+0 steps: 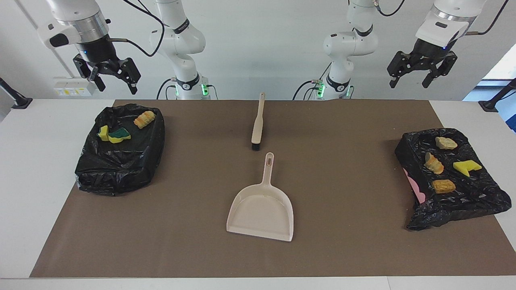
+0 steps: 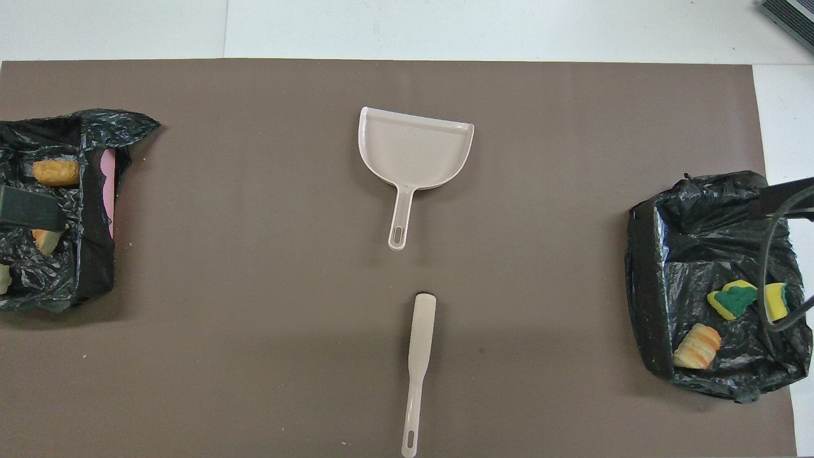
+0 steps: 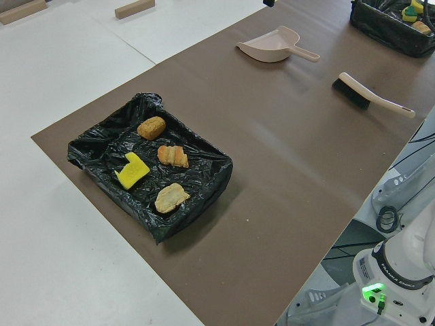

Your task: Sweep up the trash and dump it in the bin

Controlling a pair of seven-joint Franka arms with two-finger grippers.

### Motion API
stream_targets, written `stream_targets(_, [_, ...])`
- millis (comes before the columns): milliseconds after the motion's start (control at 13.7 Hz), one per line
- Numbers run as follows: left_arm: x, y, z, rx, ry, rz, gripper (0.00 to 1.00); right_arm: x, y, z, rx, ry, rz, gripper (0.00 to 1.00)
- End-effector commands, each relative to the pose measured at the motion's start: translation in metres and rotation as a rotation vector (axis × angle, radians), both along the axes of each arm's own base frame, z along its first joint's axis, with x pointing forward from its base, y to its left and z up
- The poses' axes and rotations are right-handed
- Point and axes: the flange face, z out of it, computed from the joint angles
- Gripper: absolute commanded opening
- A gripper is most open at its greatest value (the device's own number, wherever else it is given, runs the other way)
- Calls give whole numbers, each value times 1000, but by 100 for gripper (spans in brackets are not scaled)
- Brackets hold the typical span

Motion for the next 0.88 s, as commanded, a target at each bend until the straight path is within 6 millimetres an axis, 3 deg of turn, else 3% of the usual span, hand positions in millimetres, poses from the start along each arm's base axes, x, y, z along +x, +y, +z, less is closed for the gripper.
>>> stream_targets(0, [-11, 2, 0, -12, 18, -10, 100, -5, -9, 2, 10, -11, -13, 100])
stream_targets(146, [-12, -1, 2, -17, 15, -13, 100, -6, -17, 0, 19, -8, -30, 100])
stream_targets(802, [-13, 17, 3, -21, 19, 5, 100, -8, -13, 3, 17, -7, -23, 100])
